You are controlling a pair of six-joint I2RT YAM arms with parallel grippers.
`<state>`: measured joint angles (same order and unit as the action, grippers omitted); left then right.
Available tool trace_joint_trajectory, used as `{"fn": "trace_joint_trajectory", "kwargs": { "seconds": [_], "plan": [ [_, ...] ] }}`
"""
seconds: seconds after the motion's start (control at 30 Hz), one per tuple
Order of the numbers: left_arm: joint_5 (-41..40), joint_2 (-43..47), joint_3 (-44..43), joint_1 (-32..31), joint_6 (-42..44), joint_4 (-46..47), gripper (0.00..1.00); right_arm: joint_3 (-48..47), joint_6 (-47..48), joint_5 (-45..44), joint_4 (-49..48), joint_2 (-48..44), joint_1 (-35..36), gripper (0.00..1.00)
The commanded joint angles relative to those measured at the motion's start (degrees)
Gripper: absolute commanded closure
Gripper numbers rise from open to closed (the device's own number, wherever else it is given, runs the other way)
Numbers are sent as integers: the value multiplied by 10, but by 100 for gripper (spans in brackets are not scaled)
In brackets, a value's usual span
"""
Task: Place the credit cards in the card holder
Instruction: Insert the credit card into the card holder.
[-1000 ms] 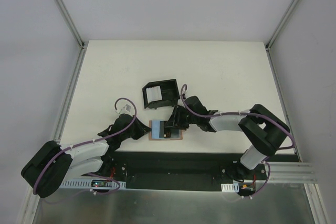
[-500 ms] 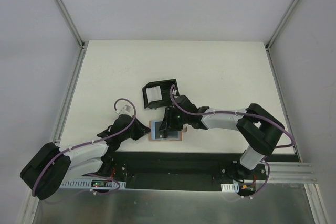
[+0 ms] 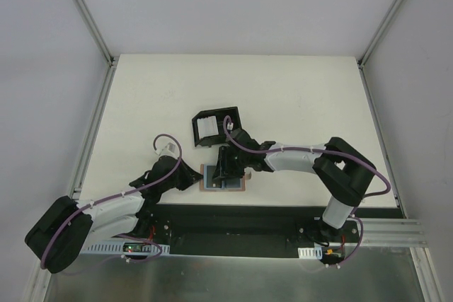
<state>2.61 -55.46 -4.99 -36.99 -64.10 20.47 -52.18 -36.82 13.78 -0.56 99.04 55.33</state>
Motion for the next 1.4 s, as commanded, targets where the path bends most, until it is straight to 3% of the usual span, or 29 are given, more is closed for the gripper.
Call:
{"fn": "trace_joint_trajectory", "kwargs": {
  "seconds": [0.0,0.67,1.37],
  "plan": [
    [-13,9,21,6,5,-63,100,-13,4,-4,46,-15,5,54],
    [-9,13,17,6,8,-61,100,-76,25,43,17,33,14,55],
    [-12,47,9,6,20,-89,100,-78,100,-73,111,-31,13,49]
  ]
}}
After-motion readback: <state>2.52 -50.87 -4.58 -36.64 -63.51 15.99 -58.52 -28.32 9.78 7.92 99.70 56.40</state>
